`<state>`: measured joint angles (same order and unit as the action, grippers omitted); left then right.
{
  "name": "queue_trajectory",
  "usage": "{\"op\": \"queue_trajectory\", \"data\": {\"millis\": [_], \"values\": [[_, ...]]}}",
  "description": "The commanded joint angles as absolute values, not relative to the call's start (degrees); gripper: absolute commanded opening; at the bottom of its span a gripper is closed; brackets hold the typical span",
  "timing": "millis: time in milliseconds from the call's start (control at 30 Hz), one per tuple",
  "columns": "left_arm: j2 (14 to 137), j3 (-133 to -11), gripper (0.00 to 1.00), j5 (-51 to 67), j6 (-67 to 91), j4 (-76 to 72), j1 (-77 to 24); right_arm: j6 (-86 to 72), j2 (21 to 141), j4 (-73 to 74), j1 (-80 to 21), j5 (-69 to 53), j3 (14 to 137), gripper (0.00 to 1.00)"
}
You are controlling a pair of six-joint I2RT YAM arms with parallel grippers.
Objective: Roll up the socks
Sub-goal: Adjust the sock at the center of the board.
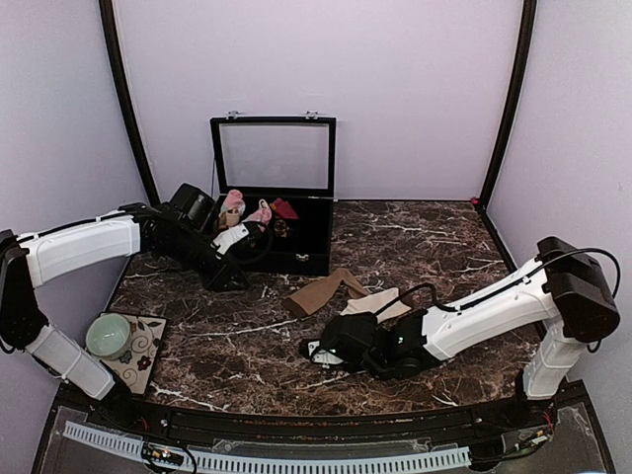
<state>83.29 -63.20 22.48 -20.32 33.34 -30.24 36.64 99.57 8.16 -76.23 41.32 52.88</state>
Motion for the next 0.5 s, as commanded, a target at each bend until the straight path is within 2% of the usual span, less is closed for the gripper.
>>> {"op": "queue_trajectory", "data": {"millis": [0,167,267,400,467], "values": [[81.03,-63.13,0.30,24.84,-20.10,35.49,-27.28,40.40,102.62,5.11,-76.83,42.81,54.66,0.62],[80.67,-64.19,0.30,25.94,-21.17,37.00,-23.74,41.40,104.71,5.62,-76.77,41.58,56.01,0.61],[80.11,-64.25,0.30,25.99,-21.46,37.15,-23.00,44.13,106.67,2.03,-76.32,44.29,56.46,0.56],[79.45,-64.12,0.30,26.21,-21.50,37.79,-22.75,45.01,110.25,1.64,-75.93,44.67,59.43,0.39],[79.01,-63.79,0.30,26.04,-21.68,37.82,-22.63,44.59,112.15,2.74,-75.57,44.50,61.22,0.22]]}}
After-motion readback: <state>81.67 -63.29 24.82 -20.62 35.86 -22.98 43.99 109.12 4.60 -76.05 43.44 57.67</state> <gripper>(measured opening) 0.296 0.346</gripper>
